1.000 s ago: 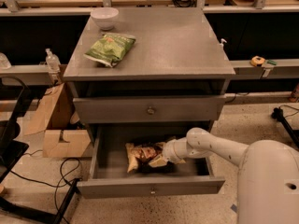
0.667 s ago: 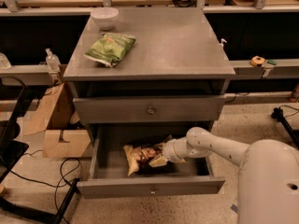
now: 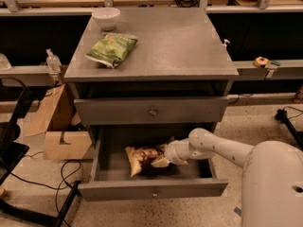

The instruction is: Pick brown chip bag from middle drawer and place on counter

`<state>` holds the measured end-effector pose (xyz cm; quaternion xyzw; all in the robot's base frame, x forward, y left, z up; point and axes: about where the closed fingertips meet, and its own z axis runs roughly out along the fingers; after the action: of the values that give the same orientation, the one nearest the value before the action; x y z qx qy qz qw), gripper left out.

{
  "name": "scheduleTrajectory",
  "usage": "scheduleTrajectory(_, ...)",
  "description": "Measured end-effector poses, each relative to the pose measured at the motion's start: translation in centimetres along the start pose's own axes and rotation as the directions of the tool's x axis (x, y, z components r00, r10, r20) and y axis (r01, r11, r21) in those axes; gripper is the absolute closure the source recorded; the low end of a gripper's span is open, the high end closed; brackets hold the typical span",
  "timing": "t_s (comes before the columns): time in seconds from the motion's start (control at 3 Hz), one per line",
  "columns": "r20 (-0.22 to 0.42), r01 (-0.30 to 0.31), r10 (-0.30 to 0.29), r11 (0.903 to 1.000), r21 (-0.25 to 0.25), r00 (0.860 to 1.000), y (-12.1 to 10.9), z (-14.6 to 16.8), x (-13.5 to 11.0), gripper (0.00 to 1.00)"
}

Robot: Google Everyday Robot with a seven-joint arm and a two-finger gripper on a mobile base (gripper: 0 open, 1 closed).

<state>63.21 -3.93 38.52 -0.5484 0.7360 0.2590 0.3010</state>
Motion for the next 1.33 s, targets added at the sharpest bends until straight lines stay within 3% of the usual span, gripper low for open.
scheduleTrajectory(0.33,0.032,-0.003,0.004,1.0000,-0.005,0.999,1.5,-3.9,-2.7,1.00)
scheduleTrajectory(1.0,0.061,-0.006,0.006,1.0000,-0.004,0.998,5.4,-16.2,-11.4,1.00)
scheduleTrajectory(1.33,0.077,-0.013,0.009,0.9984,0.055,0.997,6.3,-22.6,-15.1,1.00)
